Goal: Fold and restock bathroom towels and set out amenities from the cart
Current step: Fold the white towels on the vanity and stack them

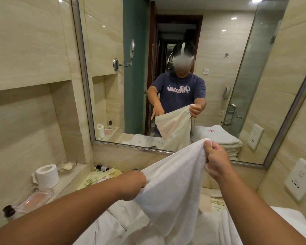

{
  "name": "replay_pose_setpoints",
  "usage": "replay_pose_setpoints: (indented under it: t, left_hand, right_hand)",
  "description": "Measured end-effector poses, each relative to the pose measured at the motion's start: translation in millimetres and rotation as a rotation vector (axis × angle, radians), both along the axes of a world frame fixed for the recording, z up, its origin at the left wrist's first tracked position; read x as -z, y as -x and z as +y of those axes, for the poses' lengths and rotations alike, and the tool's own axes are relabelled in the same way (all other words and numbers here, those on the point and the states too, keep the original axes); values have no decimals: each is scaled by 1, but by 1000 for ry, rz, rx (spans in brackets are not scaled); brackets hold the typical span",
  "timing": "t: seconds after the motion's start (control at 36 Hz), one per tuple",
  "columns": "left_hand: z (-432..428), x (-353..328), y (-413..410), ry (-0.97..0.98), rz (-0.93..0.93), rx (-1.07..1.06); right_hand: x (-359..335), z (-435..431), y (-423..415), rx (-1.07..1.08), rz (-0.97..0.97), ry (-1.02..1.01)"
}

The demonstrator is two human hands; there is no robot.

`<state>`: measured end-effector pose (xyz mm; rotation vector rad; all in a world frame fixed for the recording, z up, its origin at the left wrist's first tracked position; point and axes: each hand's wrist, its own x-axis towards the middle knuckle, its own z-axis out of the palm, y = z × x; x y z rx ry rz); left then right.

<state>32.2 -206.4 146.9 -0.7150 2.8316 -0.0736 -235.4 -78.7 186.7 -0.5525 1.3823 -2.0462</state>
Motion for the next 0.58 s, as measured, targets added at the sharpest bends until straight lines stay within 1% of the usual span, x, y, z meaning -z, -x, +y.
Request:
replay_pose_setpoints:
  t: [0.17, 0.25, 0.39, 0.44, 0.5, 0.58]
  left_hand:
    - [-10, 6, -5, -61, 167, 40]
    - [-11, 1, -6, -31, 186, 46]
    - [-12, -10, -18, -34, 211, 4]
    - [-9, -17, -24, 90, 194, 15]
    - [-8, -22, -27, 221, 226, 9]
    - [-11, -32, -30, 294, 234, -44]
  right_hand:
    - [-9, 3, -5, 37, -30, 6]
    - [-13, 7, 2, 67, -36, 9]
    - [-13, 14, 14, 73, -25, 1]
    - [-12, 17, 17, 80, -28, 5]
    - [-11, 21, 18, 89, -42, 20]
    - [-14, 26, 16, 73, -41, 21]
